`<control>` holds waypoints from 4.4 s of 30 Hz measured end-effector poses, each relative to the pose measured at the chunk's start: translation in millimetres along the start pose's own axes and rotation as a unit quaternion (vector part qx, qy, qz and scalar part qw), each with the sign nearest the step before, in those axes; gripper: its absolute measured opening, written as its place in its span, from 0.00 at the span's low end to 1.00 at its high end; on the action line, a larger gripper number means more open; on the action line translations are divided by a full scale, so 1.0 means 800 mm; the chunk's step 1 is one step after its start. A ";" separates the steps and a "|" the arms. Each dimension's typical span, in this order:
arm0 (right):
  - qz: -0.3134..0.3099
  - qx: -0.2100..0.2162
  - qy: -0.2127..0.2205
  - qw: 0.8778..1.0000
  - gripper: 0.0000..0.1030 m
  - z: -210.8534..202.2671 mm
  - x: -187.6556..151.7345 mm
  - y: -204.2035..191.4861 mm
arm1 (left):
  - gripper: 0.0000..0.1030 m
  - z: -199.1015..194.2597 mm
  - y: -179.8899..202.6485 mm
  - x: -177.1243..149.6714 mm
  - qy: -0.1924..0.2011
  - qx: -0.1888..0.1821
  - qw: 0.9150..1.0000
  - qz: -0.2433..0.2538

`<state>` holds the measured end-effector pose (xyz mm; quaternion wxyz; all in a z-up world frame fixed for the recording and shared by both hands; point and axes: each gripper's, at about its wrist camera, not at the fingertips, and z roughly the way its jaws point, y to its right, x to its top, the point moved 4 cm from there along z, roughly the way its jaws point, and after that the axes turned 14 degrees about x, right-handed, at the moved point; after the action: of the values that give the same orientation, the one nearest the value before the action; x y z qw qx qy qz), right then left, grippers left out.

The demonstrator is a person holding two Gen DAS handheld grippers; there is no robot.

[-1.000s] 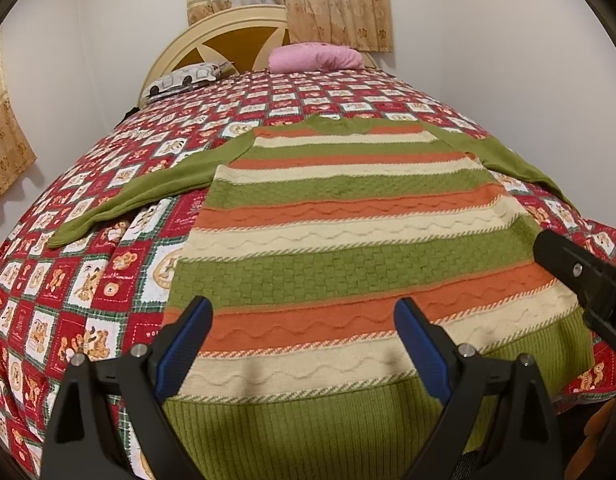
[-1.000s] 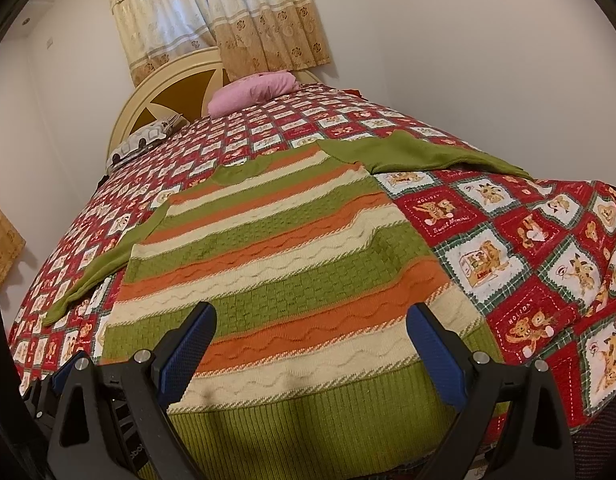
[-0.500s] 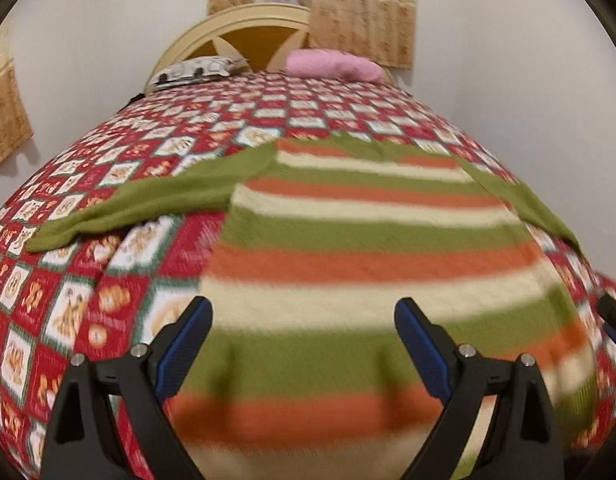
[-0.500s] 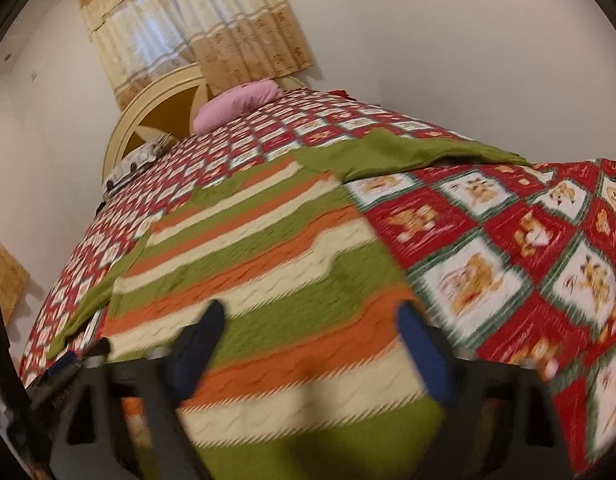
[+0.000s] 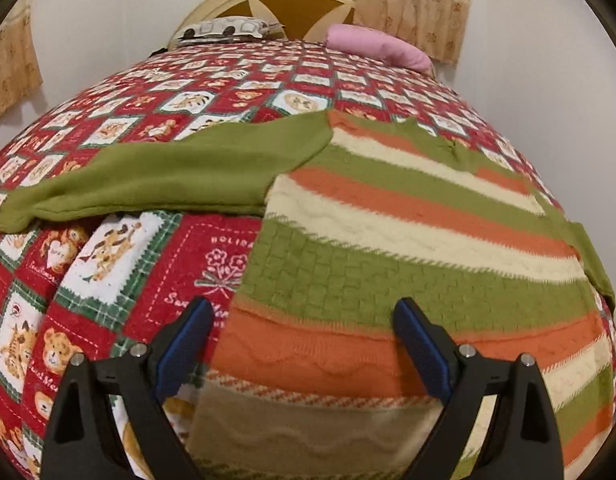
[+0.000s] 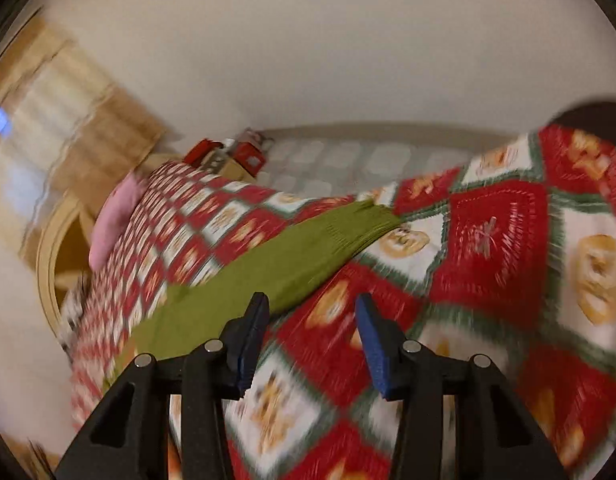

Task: Fold small clothes
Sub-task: 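Move the right tool to the sweater sleeve cuff and close on it, then carry the sleeve across the sweater body with the right tool and release, then move the left tool to the other sleeve cuff and grasp it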

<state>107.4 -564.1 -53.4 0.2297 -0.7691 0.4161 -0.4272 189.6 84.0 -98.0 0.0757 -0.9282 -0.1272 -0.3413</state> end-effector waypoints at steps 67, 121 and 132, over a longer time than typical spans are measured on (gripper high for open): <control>-0.439 0.230 -0.299 0.815 0.06 0.200 -0.549 -0.495 | 1.00 0.006 -0.016 0.000 -0.005 -0.094 0.994 -0.061; -0.420 0.031 -0.202 0.884 0.21 0.182 -0.318 -0.288 | 1.00 0.012 -0.015 0.000 -0.008 -0.086 0.995 -0.056; -0.306 0.091 -0.173 0.932 0.00 0.182 -0.274 -0.249 | 1.00 -0.006 -0.061 0.008 -0.006 -0.103 0.992 -0.077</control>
<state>256.1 -272.4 -91.5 0.2252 -0.8972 0.0740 -0.3726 177.5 130.8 -87.9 -0.0477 -0.9205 -0.1629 -0.3520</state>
